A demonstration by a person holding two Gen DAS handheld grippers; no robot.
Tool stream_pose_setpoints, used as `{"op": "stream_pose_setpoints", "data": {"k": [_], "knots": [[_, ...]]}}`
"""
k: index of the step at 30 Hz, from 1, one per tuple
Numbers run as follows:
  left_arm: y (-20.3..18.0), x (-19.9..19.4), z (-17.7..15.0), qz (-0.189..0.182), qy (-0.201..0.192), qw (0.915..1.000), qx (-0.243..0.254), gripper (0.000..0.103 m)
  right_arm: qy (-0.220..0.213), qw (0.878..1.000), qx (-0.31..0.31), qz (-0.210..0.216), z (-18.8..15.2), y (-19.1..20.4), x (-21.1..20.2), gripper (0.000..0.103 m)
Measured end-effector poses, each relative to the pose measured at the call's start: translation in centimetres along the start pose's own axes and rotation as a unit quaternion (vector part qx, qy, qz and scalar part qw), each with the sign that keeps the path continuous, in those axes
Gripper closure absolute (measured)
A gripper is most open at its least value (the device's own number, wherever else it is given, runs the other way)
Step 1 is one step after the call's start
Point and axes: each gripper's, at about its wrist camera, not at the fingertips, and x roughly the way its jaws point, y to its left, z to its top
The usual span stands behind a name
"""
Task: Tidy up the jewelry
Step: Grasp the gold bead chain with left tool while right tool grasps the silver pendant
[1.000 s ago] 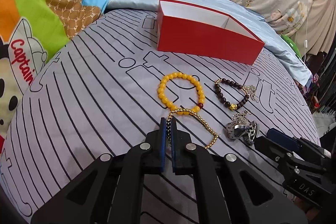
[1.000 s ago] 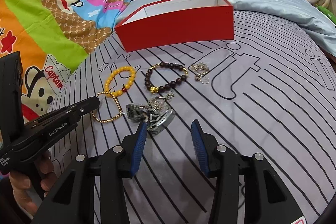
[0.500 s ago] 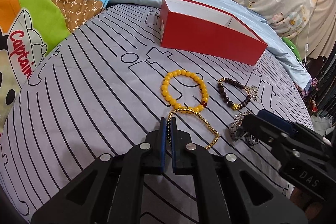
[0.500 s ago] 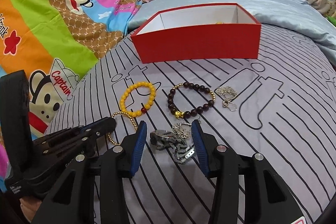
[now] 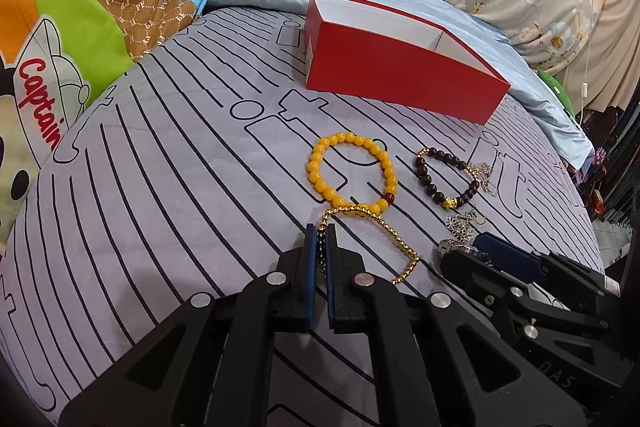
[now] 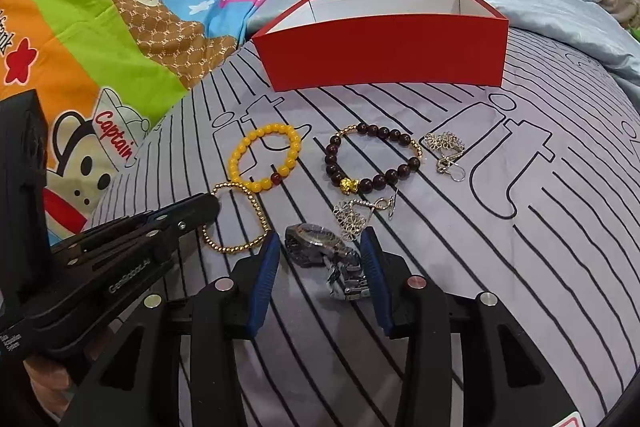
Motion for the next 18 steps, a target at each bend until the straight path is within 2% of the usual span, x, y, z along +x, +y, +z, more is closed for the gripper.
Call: {"op": "stream_pose_setpoints", "data": {"k": [4,7,11,18], "knots": [[0.0,0.1,0.0,0.001,0.0,1.0,0.001,0.099,0.001,1.0,-0.013,-0.013,0.2,0.4,0.3,0.067],[0.0,0.1,0.0,0.002,0.0,1.0,0.002,0.099,0.003,0.999,-0.021,-0.03,0.1,0.5,0.2,0.076],[0.0,0.1,0.0,0.002,0.0,1.0,0.002,0.099,0.004,0.999,-0.002,-0.039,-0.1,-0.5,-0.2,0.093],[0.0,0.1,0.0,0.003,0.001,1.0,0.003,0.099,0.003,0.999,0.019,-0.033,-0.4,-1.3,-0.7,0.094]]}}
